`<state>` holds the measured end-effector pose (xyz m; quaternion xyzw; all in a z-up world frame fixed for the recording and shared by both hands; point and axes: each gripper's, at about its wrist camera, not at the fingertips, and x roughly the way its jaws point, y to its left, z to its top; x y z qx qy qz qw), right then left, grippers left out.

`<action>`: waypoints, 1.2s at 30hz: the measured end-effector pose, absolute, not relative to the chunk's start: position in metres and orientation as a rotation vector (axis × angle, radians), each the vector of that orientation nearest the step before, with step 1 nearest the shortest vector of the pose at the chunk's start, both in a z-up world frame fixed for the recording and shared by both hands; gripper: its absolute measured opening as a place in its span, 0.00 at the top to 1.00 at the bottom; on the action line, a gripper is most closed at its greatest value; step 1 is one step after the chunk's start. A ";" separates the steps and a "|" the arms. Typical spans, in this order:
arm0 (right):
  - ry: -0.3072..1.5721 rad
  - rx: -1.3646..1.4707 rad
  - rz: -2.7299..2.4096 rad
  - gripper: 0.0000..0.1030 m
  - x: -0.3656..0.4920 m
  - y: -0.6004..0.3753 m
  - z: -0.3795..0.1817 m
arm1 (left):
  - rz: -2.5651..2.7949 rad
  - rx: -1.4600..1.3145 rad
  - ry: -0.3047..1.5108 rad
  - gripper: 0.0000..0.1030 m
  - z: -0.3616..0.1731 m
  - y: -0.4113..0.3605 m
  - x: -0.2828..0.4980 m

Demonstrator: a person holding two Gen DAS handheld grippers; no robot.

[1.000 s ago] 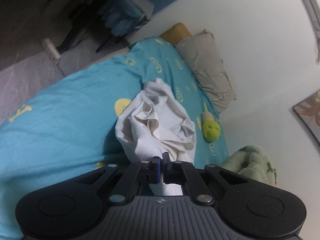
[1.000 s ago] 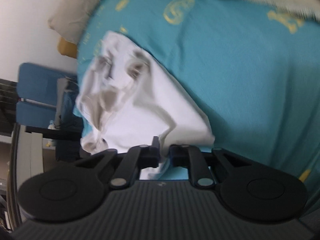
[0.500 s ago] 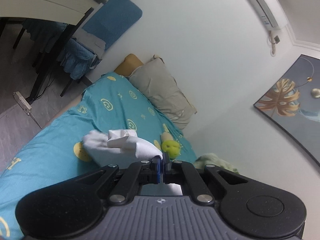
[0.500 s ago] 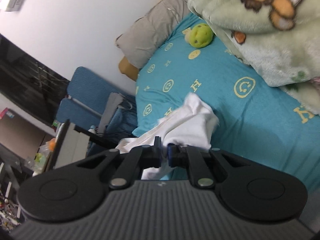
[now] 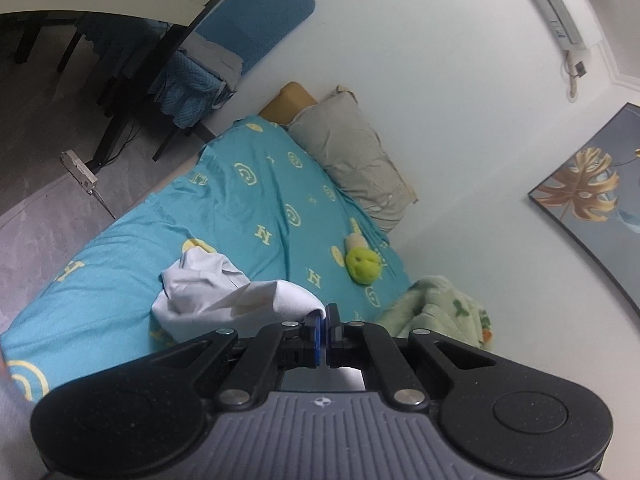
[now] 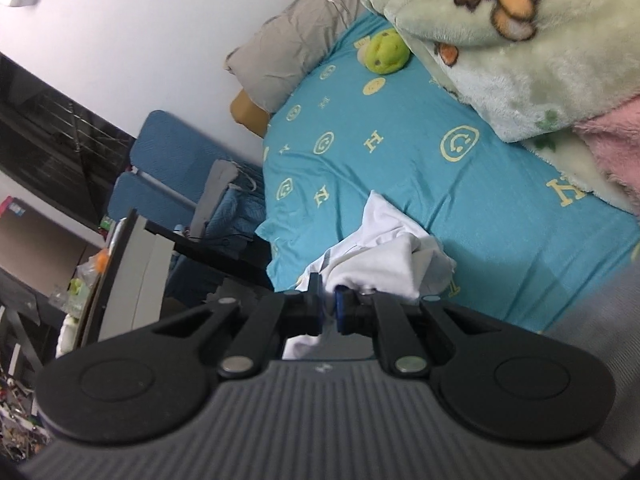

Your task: Fold clothes

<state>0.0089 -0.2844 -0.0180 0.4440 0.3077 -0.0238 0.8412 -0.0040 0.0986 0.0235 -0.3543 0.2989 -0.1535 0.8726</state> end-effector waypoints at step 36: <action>0.787 0.891 0.043 0.30 0.230 -0.297 -0.153 | -0.200 -0.397 0.668 0.77 -0.112 0.061 0.228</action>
